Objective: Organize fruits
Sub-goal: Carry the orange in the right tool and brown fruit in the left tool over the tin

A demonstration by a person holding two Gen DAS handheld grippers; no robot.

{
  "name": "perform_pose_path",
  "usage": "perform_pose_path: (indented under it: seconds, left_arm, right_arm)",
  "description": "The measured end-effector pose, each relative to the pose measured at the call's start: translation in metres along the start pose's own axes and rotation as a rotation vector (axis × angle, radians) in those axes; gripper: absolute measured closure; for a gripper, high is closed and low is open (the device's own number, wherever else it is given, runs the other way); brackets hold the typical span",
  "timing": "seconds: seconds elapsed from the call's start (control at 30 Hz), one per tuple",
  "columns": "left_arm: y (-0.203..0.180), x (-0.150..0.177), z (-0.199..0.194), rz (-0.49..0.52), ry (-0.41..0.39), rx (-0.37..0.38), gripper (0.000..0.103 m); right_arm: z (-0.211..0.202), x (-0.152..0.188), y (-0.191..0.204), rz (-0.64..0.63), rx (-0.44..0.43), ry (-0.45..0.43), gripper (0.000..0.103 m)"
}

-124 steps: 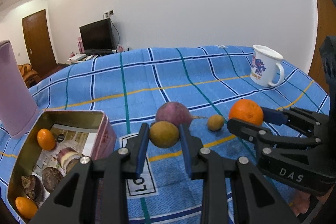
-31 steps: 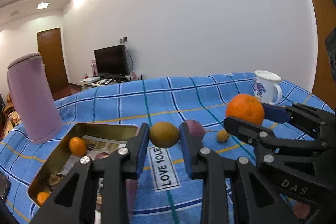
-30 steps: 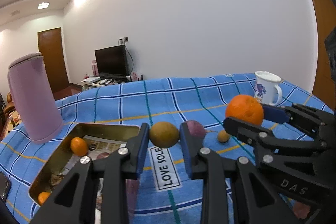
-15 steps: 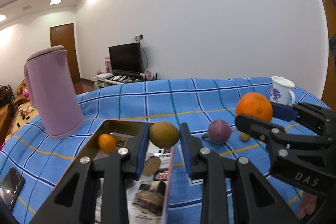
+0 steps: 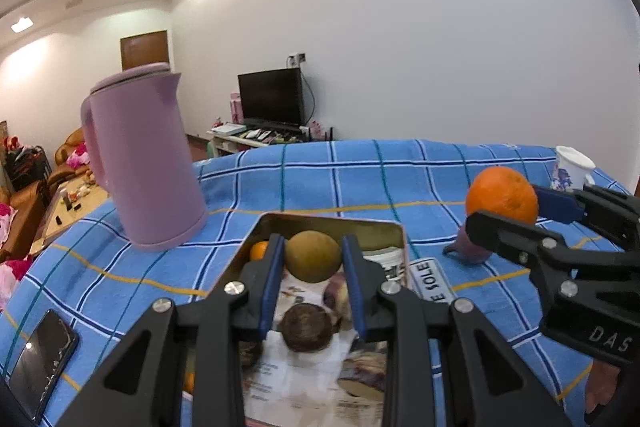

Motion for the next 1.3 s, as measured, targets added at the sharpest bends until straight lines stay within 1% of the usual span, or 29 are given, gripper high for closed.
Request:
perform_pose_path:
  seconds: [0.3,0.63,0.87,1.1,1.3]
  left_arm:
    - [0.027,0.004,0.007,-0.036,0.033,-0.042,0.072]
    - [0.057,0.013,0.017,-0.072,0.08,-0.084,0.072]
    - [0.066,0.019,0.023,-0.078,0.113,-0.099,0.072]
    - [0.069,0.024,0.03,-0.075,0.144,-0.103,0.072]
    - [0.066,0.025,0.031,-0.061,0.143,-0.111,0.072]
  right_arm:
    - [0.018,-0.009,0.024,-0.009,-0.054,0.035,0.052]
    - [0.042,-0.003,0.05,-0.017,-0.107,0.089,0.052]
    - [0.056,0.004,0.061,-0.022,-0.129,0.129,0.052]
    - [0.06,0.01,0.066,-0.04,-0.144,0.163,0.052]
    - [0.064,0.017,0.071,-0.052,-0.158,0.193,0.052]
Point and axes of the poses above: each gripper's, at about its wrist camera, not at the fingertips, and z roughly the way its jaws point, y to its left, x to its underside, the point moved 3 cm from there along z, roughly the way its jaws point, and after that the axes turned 1 degree about x, right-handed, at the moved point
